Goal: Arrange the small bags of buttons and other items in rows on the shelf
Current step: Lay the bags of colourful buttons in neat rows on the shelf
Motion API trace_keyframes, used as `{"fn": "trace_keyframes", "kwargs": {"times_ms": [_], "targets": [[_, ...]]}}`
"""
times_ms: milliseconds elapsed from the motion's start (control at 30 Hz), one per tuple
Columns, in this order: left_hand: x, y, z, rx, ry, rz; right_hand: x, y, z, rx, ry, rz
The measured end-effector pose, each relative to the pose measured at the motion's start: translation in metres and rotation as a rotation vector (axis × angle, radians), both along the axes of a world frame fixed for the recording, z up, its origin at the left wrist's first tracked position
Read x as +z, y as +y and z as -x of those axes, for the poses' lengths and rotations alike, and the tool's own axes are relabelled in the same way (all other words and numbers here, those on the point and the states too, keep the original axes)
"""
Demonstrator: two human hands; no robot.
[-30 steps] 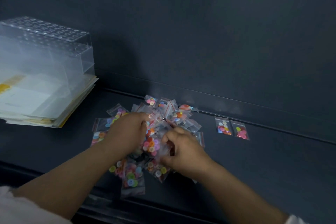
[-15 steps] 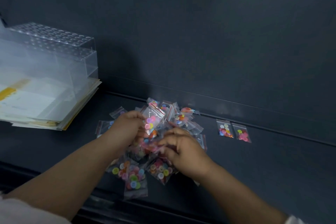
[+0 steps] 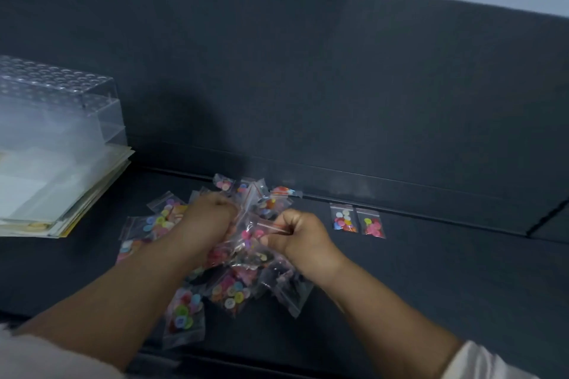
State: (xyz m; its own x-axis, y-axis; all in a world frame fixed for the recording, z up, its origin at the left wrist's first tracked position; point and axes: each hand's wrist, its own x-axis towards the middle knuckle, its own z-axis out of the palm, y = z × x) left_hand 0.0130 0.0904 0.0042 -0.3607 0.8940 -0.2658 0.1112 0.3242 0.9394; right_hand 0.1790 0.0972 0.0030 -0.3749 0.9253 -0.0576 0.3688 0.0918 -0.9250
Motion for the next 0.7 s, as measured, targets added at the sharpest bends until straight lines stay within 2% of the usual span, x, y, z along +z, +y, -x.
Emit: {"fn": "trace_keyframes", "kwargs": {"times_ms": [133, 233, 500, 700], "targets": [[-0.005, 0.003, -0.004, 0.010, 0.064, 0.072, 0.002, 0.008, -0.016, -0.060, 0.212, 0.298], [-0.007, 0.001, -0.005, 0.043, 0.144, 0.109, 0.007, 0.013, -0.027, -0.054, 0.310, 0.426], [-0.012, 0.000, -0.014, -0.174, 0.550, 0.095, 0.005, 0.024, -0.038, -0.144, 0.311, 0.369], [0.000, 0.002, -0.019, -0.047, 0.587, -0.008, 0.007, 0.029, -0.052, -0.136, 0.330, 0.339]]}}
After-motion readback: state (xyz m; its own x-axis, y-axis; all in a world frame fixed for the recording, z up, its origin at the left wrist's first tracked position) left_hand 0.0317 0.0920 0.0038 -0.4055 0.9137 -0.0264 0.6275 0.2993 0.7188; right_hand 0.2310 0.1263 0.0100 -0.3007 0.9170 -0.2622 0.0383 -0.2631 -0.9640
